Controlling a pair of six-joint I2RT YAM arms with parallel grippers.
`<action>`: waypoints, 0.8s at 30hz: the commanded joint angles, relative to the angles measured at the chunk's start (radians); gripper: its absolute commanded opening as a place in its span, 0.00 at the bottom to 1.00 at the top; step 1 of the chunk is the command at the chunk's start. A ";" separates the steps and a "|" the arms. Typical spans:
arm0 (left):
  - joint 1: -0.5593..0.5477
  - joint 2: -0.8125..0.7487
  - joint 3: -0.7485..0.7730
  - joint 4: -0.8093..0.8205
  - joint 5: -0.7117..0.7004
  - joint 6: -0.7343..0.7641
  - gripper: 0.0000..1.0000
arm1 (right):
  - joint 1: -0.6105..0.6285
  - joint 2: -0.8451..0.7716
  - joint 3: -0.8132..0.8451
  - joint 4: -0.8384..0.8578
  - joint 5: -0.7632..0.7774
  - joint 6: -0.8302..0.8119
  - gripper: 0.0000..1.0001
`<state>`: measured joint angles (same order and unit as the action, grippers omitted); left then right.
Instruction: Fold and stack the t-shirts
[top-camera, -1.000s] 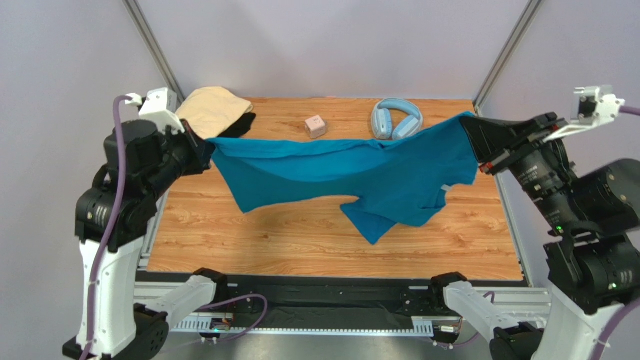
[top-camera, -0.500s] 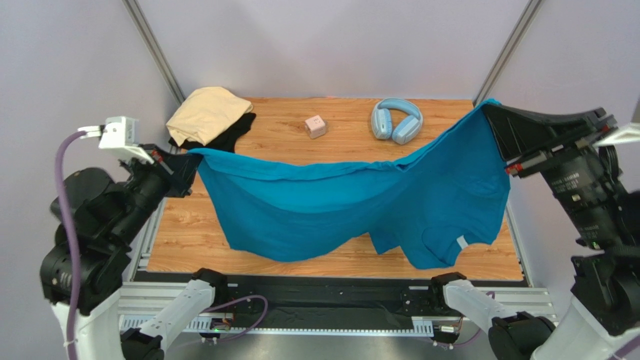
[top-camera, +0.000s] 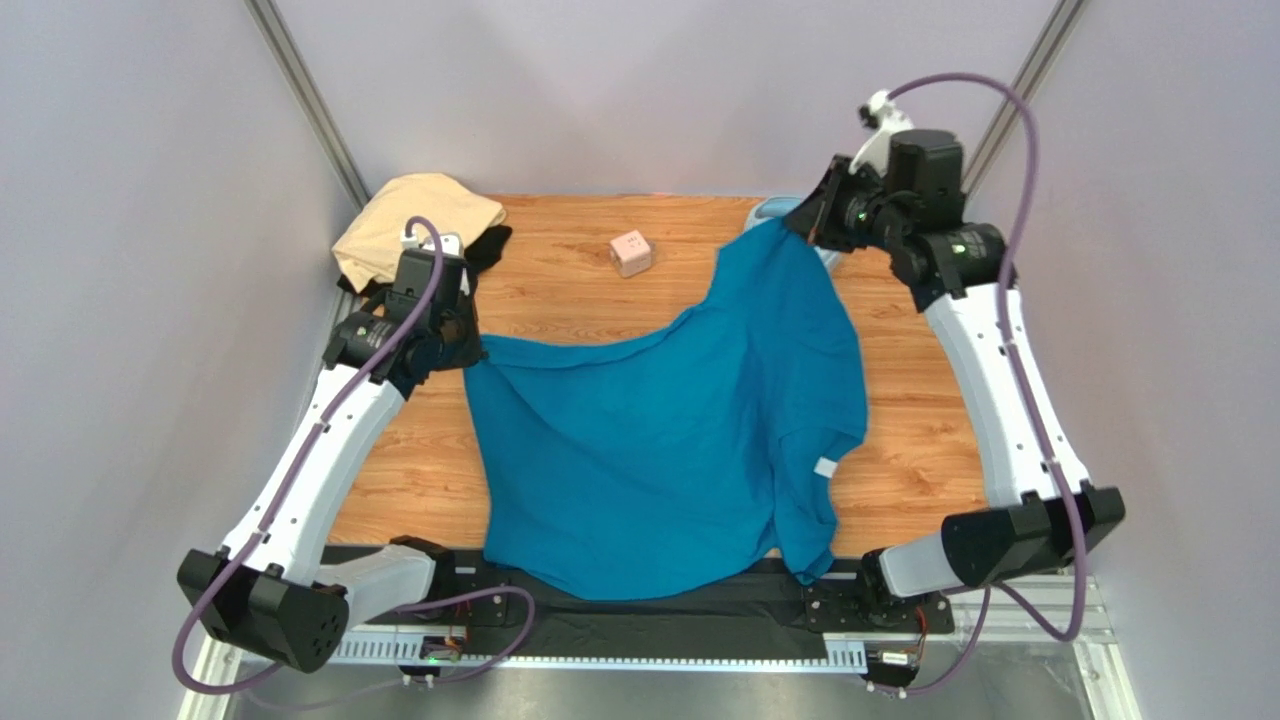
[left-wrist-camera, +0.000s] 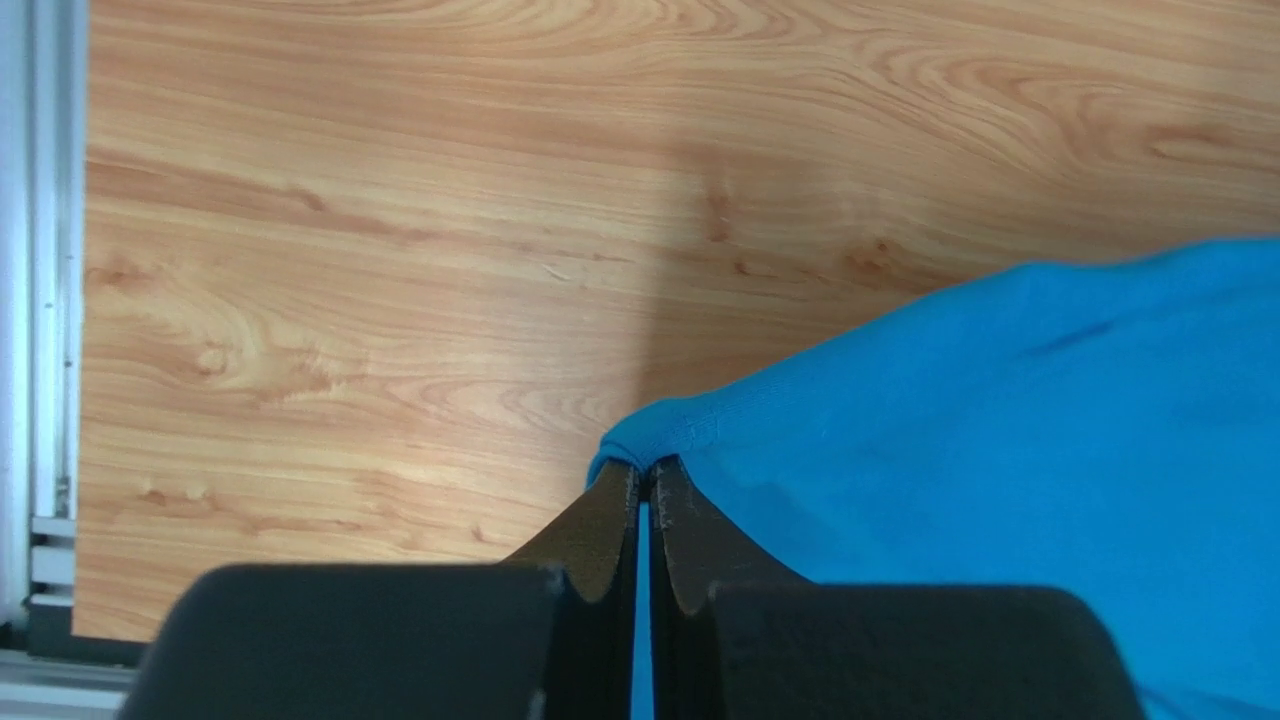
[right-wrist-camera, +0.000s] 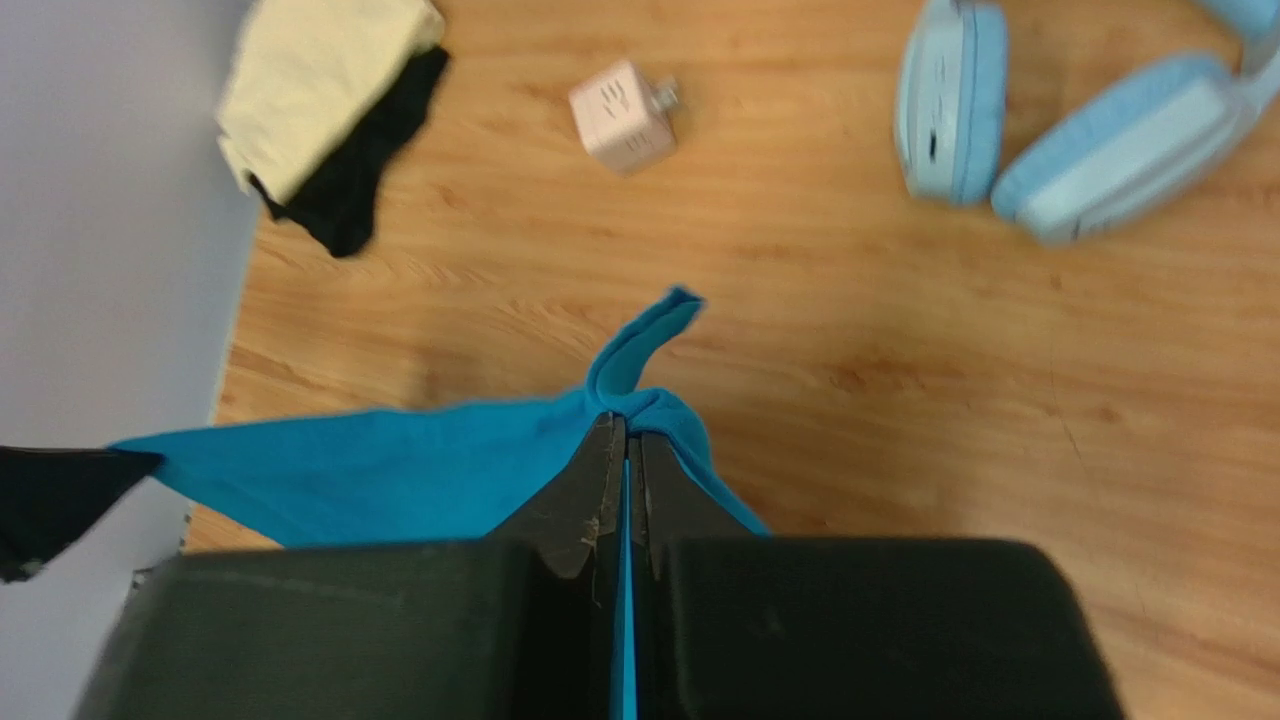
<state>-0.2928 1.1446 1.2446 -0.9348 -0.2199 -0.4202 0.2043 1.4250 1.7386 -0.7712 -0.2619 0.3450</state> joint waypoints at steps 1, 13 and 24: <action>0.001 0.032 -0.036 0.148 -0.122 0.037 0.00 | 0.000 -0.009 -0.105 0.099 0.042 -0.046 0.00; 0.017 0.432 0.013 0.269 -0.193 0.115 0.00 | -0.028 0.216 -0.143 0.112 0.124 -0.097 0.00; 0.096 0.731 0.239 0.324 -0.217 0.162 0.00 | -0.036 0.446 0.009 0.099 0.171 -0.106 0.00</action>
<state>-0.2268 1.8248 1.4040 -0.6655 -0.4141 -0.2955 0.1722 1.8252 1.6588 -0.7036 -0.1207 0.2558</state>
